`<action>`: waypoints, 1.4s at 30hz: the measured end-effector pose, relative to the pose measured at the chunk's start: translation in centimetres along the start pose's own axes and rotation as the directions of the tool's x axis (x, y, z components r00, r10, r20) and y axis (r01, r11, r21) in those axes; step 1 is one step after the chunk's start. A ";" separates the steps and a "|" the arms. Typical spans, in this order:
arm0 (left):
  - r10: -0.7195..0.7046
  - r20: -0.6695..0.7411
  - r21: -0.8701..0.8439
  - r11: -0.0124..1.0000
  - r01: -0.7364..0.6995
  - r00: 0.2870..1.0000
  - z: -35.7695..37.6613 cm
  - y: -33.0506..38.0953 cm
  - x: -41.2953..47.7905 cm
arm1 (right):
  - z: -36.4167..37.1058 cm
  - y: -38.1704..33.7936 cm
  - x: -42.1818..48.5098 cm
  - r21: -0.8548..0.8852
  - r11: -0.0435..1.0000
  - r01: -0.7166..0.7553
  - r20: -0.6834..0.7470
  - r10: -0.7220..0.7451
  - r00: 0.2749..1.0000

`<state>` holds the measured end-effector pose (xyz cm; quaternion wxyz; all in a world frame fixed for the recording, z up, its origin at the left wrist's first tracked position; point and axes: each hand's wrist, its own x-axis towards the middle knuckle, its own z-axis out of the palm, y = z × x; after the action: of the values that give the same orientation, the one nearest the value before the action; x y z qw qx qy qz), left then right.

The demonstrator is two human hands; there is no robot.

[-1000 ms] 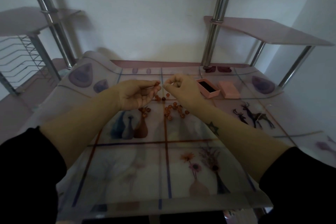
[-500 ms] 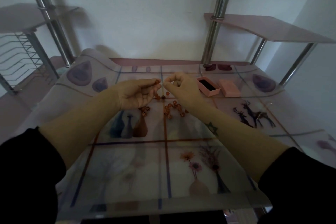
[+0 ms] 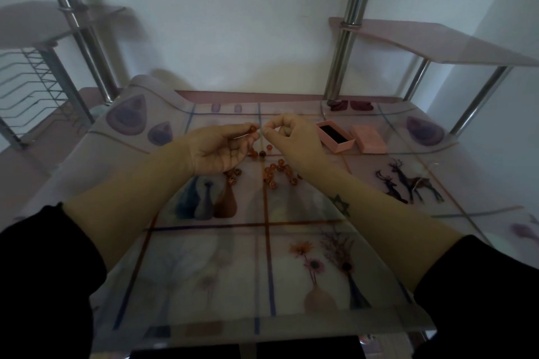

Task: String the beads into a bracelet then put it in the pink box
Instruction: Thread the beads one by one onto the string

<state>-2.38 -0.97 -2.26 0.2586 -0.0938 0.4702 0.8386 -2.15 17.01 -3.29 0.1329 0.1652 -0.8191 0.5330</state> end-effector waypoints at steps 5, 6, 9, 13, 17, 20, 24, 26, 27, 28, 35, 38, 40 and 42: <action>0.001 0.011 -0.036 0.999 -0.001 1.000 -0.1 -0.1 0.2 | 0.2 0.1 -0.1 0.025 1.000 0.012 -0.015 -0.012 1.000; -0.002 0.010 -0.037 0.999 0.002 1.000 -0.1 -0.2 0.2 | 0.2 0.1 -0.1 0.020 1.000 0.013 -0.017 -0.013 1.000; -0.006 0.004 -0.015 1.000 0.006 1.000 -0.1 -0.3 0.2 | 0.3 0.1 -0.1 0.007 1.000 0.013 -0.016 -0.013 1.000; -0.010 -0.002 0.017 1.000 0.010 1.000 0.0 -0.4 0.1 | 0.4 0.1 0.0 0.007 1.000 0.010 -0.026 -0.010 1.000; -0.012 0.001 -0.003 1.000 0.012 1.000 0.2 -0.4 0.1 | 0.5 0.0 0.0 -0.017 0.999 0.029 -0.038 -0.030 0.999; -0.006 -0.005 -0.019 1.000 0.006 1.000 0.2 -0.4 0.2 | 0.5 -0.1 0.0 -0.024 0.999 0.043 -0.048 -0.044 0.998; -0.011 -0.001 -0.021 1.000 0.011 1.000 0.3 -0.6 0.2 | 0.6 0.1 -0.2 -0.030 0.998 0.058 -0.045 -0.059 0.997; -0.015 0.001 -0.022 1.000 0.015 1.000 0.3 -0.7 0.2 | 0.6 0.2 -0.1 -0.029 0.997 0.067 -0.047 -0.069 0.997; -0.015 -0.003 -0.026 1.000 0.015 1.000 0.3 -0.7 0.1 | 0.5 0.2 -0.1 -0.032 0.997 0.072 -0.048 -0.073 0.996; -0.015 -0.006 -0.029 0.999 0.014 1.000 0.4 -0.7 0.1 | 0.5 0.3 0.0 -0.036 0.997 0.075 -0.049 -0.077 0.996; -0.011 -0.013 -0.044 0.999 0.010 1.000 0.6 -0.9 0.1 | 0.7 0.7 0.1 -0.063 0.995 0.071 -0.057 -0.074 0.996; -0.012 -0.006 -0.040 0.999 0.012 1.000 0.6 -0.9 0.1 | 0.7 0.8 0.1 -0.073 0.994 0.080 -0.053 -0.084 0.995; -0.014 0.000 -0.036 0.999 0.014 1.000 0.6 -0.9 0.1 | 0.7 0.8 0.1 -0.083 0.993 0.083 -0.052 -0.087 0.995; -0.017 0.007 -0.029 0.999 0.017 1.000 0.6 -0.9 0.1 | 0.7 0.7 0.1 -0.086 0.993 0.081 -0.049 -0.085 0.995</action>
<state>-1.98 -0.09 -2.64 0.2661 -0.0986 0.4560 0.8435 -2.56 16.63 -4.13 0.1832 0.1794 -0.8295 0.4961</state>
